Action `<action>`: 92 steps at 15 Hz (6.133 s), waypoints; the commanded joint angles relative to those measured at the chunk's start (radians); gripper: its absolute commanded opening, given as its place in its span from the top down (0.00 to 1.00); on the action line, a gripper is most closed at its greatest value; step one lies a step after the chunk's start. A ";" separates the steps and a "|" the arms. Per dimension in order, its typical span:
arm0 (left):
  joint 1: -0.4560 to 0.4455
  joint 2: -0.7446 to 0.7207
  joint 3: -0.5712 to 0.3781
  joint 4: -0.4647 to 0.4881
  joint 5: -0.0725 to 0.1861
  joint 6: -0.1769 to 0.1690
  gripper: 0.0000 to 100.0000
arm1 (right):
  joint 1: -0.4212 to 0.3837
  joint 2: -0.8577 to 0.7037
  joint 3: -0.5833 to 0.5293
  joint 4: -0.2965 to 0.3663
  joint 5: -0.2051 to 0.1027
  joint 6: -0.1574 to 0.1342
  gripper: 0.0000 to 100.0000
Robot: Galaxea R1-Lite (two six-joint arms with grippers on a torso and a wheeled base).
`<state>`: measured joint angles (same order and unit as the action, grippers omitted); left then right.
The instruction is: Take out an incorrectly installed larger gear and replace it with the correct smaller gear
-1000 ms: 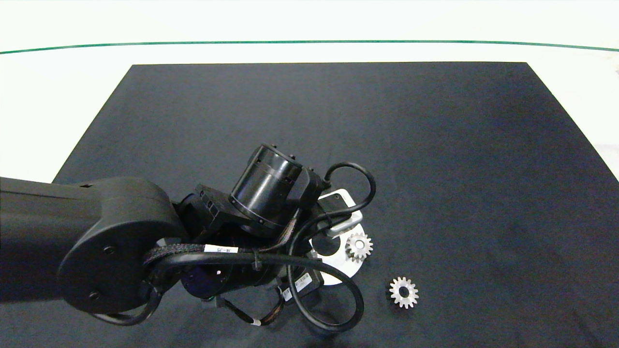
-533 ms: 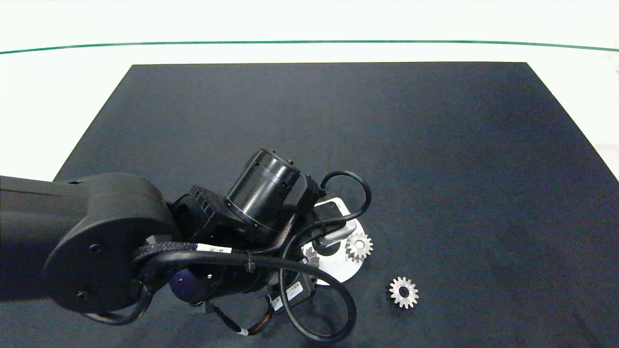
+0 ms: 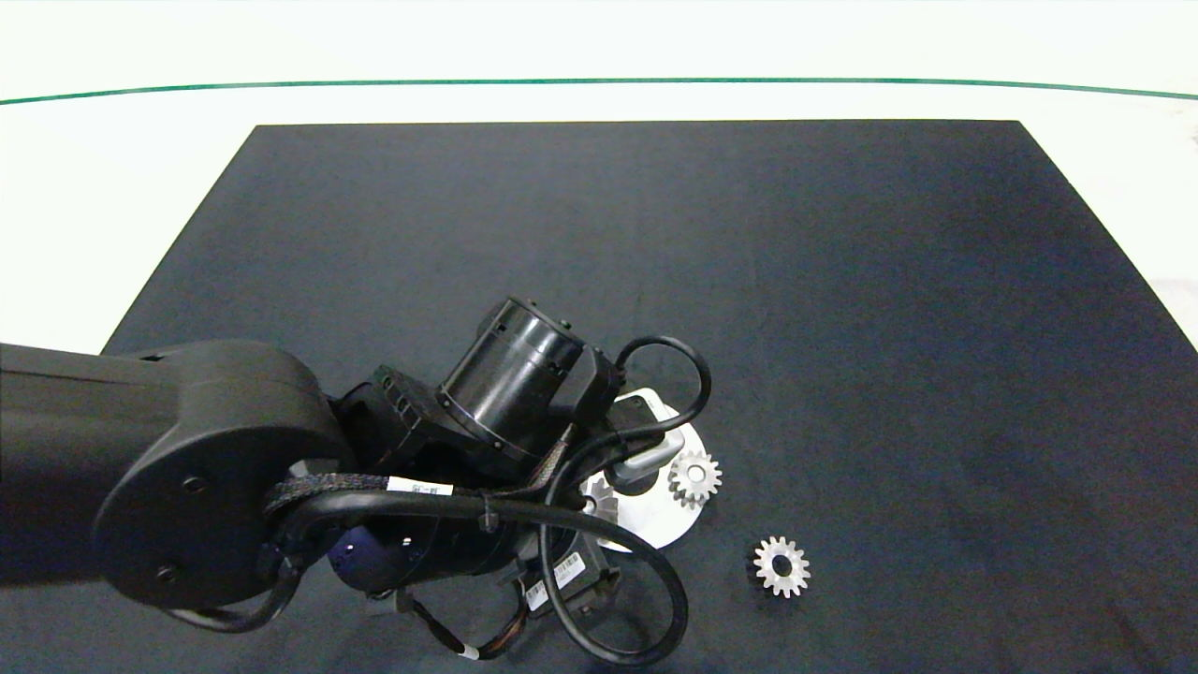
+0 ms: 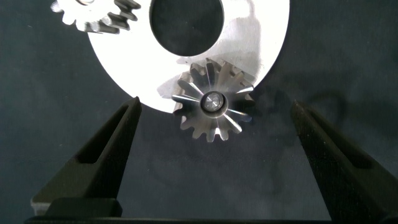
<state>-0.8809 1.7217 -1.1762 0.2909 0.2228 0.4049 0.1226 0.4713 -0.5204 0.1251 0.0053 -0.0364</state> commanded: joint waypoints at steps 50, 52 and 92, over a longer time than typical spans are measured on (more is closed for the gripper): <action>0.005 0.055 0.013 -0.078 0.004 -0.028 0.69 | 0.002 -0.010 0.002 0.001 0.001 0.000 0.00; 0.003 0.052 0.012 -0.078 0.004 -0.028 0.69 | 0.002 -0.010 0.002 0.001 0.001 0.000 0.00; -0.020 0.068 0.009 -0.032 0.006 -0.055 0.08 | 0.002 -0.011 0.003 0.001 0.001 0.000 0.00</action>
<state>-0.9011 1.7834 -1.1689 0.2557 0.2266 0.3481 0.1240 0.4604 -0.5166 0.1251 0.0053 -0.0364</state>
